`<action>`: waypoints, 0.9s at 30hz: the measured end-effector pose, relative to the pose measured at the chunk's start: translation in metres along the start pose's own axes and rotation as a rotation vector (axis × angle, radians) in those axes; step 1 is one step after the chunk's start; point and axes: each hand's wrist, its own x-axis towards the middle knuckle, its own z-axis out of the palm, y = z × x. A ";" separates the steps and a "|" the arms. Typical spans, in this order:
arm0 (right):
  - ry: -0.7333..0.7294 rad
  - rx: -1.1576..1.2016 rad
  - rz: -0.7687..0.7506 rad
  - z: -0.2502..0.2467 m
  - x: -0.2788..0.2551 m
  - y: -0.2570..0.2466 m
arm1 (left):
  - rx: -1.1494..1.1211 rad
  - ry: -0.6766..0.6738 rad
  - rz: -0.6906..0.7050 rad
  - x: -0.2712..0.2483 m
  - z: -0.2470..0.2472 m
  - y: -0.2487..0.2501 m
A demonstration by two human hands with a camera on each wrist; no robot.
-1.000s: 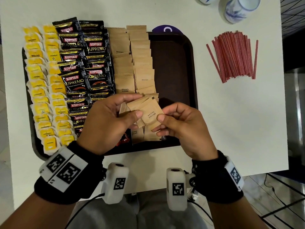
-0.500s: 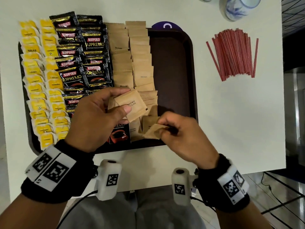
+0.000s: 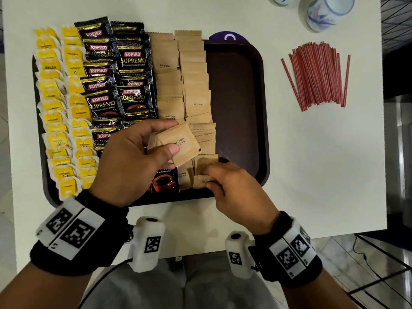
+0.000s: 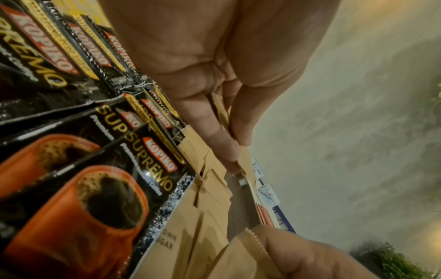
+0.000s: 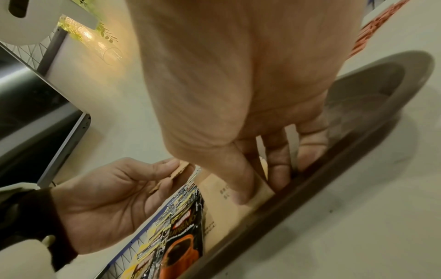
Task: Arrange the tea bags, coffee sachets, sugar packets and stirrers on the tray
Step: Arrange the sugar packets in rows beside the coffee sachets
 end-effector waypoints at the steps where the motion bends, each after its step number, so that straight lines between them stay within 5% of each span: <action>1: 0.007 0.008 -0.011 0.001 0.001 0.001 | 0.000 0.000 0.001 0.000 0.000 0.000; 12: 0.047 0.118 0.073 0.004 -0.004 0.002 | -0.018 -0.025 -0.005 -0.005 -0.001 0.000; 27: 0.288 0.133 0.193 0.016 0.001 0.003 | -0.052 -0.056 -0.049 -0.009 -0.006 0.003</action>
